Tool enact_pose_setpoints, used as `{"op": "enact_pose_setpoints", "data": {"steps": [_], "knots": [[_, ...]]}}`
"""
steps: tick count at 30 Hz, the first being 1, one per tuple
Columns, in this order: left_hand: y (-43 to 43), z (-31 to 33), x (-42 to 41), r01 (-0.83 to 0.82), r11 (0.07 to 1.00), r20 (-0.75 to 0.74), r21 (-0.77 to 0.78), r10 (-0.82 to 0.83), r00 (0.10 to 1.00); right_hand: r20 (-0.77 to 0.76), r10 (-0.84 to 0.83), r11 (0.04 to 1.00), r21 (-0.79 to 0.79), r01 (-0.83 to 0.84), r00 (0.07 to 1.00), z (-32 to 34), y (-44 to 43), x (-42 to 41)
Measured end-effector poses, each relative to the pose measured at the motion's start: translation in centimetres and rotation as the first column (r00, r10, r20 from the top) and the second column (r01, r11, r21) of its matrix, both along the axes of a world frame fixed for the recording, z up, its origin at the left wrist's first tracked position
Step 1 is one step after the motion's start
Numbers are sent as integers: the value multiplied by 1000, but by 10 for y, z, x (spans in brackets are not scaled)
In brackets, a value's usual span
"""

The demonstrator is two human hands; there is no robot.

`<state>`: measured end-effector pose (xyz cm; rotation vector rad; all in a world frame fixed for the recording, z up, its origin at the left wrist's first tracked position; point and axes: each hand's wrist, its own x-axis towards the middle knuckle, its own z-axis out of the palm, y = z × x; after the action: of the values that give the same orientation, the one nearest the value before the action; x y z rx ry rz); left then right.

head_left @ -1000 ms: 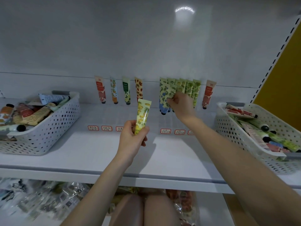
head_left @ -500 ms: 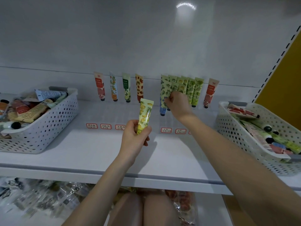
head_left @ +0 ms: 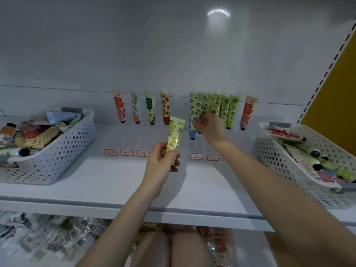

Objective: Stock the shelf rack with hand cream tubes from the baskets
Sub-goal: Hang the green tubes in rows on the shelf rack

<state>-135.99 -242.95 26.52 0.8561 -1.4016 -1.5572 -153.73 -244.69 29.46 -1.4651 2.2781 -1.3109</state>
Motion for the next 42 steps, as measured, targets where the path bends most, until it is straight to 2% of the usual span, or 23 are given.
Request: {"op": "enact_pose_setpoints", "data": {"steps": [4, 6, 9, 12, 14, 17, 19, 21, 23, 26, 28, 30, 33, 42], "knots": [[2, 5, 1, -16, 1000, -21, -16, 16, 1000, -9, -64, 997, -48, 64, 998, 6, 11, -2], [4, 7, 1, -13, 999, -36, -30, 11, 999, 79, -62, 990, -119, 71, 995, 12, 19, -2], [10, 10, -1, 16, 999, -87, -30, -19, 996, 309, 87, 977, -210, -21, 947, 22, 43, 9], [17, 10, -8, 48, 996, -72, -69, -53, 996, 394, 260, 964, -152, -216, 882, 23, 68, 22], [23, 10, -13, 98, 989, -38, -110, -103, 994, 418, 302, 953, -124, -276, 857, 20, 79, 25], [31, 8, -22, 157, 970, 35, -186, -153, 988, 445, 293, 956, -122, -267, 846, 16, 90, 19], [31, 3, -30, 150, 940, 154, -307, -106, 982, 453, 271, 962, -112, -247, 849, 14, 96, 12], [28, -5, -38, 166, 872, 319, -461, -12, 948, 454, 222, 975, -115, -190, 863, 13, 99, 3], [24, -16, -43, 240, 804, 485, -544, 69, 872, 438, 135, 987, -139, -82, 889, 15, 99, -9], [19, -36, -39, 382, 711, 688, -590, 195, 699, 361, -41, 974, -194, 118, 932, 16, 91, -34], [14, -48, -37, 438, 668, 744, -602, 271, 610, 286, -154, 954, -208, 218, 946, 16, 80, -49], [10, -53, -36, 464, 674, 784, -574, 291, 548, 227, -216, 943, -203, 263, 950, 19, 68, -59], [6, -56, -37, 473, 687, 805, -552, 291, 517, 131, -238, 949, -178, 259, 962, 20, 51, -65], [2, -64, -38, 462, 665, 786, -587, 332, 521, -6, -158, 980, -123, 156, 987, 9, 19, -58]]}}
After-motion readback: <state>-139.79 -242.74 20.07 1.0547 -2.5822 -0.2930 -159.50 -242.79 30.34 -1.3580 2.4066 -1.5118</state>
